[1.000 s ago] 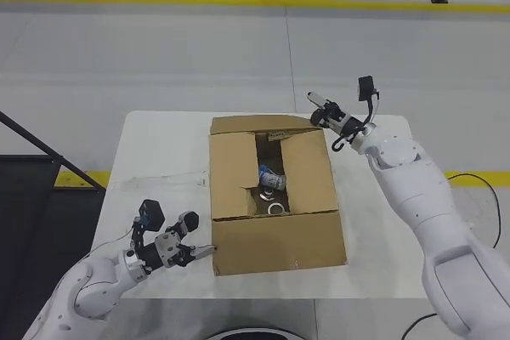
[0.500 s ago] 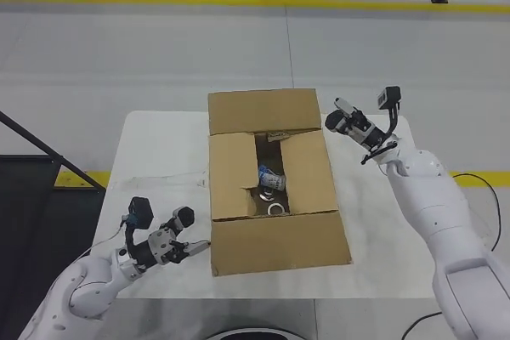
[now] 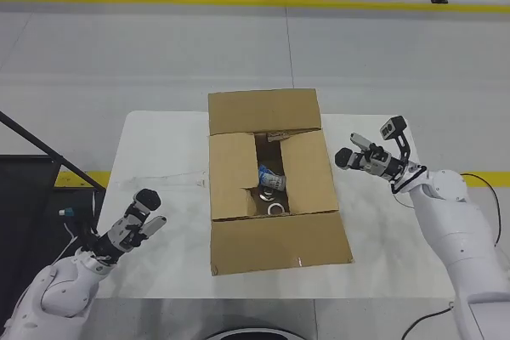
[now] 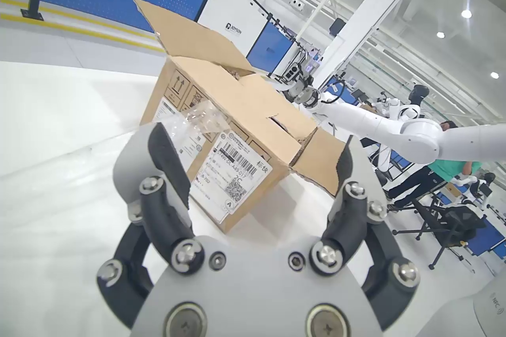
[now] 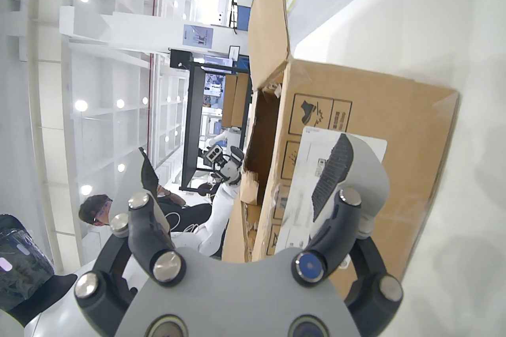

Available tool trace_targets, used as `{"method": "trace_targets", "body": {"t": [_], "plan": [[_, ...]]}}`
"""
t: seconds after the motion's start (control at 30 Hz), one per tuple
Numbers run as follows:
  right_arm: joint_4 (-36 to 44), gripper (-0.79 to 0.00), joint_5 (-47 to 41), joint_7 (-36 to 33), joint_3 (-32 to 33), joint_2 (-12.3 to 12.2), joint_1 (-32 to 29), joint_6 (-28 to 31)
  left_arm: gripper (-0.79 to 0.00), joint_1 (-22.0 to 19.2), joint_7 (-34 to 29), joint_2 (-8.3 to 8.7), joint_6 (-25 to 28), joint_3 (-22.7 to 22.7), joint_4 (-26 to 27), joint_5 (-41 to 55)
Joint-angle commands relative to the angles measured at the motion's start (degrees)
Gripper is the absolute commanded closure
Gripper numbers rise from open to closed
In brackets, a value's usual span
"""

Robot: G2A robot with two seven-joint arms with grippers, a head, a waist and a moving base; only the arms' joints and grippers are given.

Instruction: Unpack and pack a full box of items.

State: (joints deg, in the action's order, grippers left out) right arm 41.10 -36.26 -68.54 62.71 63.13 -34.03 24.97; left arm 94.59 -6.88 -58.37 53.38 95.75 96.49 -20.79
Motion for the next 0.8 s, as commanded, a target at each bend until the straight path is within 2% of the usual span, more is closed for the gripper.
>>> {"method": "trace_targets", "body": {"t": [0.0, 0.2, 0.4, 0.77], "plan": [[3.6, -0.785, 1.9, 0.3, 0.7, -0.7, -2.0, -1.9, -0.785, -0.3, -0.6, 0.05, 0.0, 0.1, -0.1, 0.7], [12.8, -0.785, 3.9, -1.6, 2.9, -2.2, -7.3, -6.5, -0.785, -1.0, -1.3, 0.06, -0.1, 0.1, -0.4, 2.0], [19.8, -0.785, 6.2, -2.1, 3.6, -2.9, -10.1, -9.4, -0.785, -1.4, -1.6, 0.04, -0.3, 0.3, -0.8, 2.9], [21.1, -0.785, 7.2, -1.5, 3.8, -3.1, -10.6, -10.1, -0.785, -1.4, -1.5, 0.01, -0.4, 0.4, -0.9, 3.1]]}}
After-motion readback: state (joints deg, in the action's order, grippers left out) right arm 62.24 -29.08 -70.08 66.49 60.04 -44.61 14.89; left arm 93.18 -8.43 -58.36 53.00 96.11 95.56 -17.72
